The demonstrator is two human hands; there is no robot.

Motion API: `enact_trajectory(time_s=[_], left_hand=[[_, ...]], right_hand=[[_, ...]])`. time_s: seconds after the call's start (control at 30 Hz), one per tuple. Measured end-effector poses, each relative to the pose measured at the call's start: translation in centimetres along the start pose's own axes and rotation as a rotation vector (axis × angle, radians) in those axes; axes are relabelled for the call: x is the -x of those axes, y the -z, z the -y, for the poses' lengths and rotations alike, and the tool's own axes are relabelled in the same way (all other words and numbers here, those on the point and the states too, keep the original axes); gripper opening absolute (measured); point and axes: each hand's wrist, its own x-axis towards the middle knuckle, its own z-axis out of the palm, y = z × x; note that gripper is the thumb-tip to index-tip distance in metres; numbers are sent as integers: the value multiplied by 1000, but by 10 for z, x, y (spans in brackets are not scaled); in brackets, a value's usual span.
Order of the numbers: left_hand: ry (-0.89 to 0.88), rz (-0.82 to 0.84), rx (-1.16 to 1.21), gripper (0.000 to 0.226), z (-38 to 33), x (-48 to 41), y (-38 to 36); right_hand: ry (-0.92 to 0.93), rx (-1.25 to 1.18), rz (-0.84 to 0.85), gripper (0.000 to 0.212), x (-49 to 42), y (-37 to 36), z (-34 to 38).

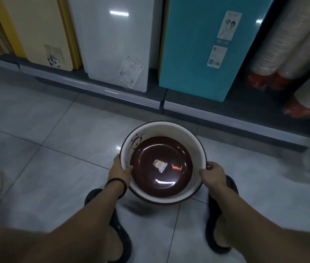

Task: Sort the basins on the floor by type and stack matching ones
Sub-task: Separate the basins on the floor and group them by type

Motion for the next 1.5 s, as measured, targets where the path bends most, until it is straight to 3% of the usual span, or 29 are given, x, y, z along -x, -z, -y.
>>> enact_trajectory(time_s=[0.1,0.23,0.47,0.53,0.63,0.67,0.7,0.77,0.8,0.9,0.97,1.03,1.1,1.23,1.37,1.5], left_hand=[[77,20,11,68,0,-13,-6],[197,168,-46,84,9,-21,-8],[311,168,-29,85,6,-24,-14],[343,206,-65,97,1,-22,-10],[342,219,-158,133,-20,-22,-1],[293,228,-204,132,-36,-17,7],[208,265,-273,117,-56,-9,18],[72,364,-433,68,-98,11,48],[53,430,-483,55,-123,21,60],[58,598,-517,42,-170,63,129],[-58,508,-567,41,-196,100,187],[-277,248,-599,37,-205,140,247],[-392,41,-539,35,-188,177,302],[-309,-36,-423,27,-83,235,384],[-40,-76,-422,25,82,249,407],[326,76,-483,46,228,263,378]], right_hand=[[-56,-20,22,41,-4,-4,-7],[-72,-66,38,44,-9,-9,-7],[-57,78,119,37,-10,-11,-2],[-74,139,148,45,-5,-11,1],[-70,332,78,69,7,-17,21],[-35,384,52,73,12,-20,32],[21,423,39,72,20,-23,48],[165,408,89,62,41,-33,83],[233,384,125,54,50,-38,101],[400,248,282,22,113,-61,166],[507,157,410,11,171,-74,210],[701,144,528,9,234,-83,244],[856,144,645,9,300,-85,267],[1036,379,917,18,419,-88,275],[1097,884,1029,33,493,-131,240],[936,1185,1152,41,521,-197,173]])
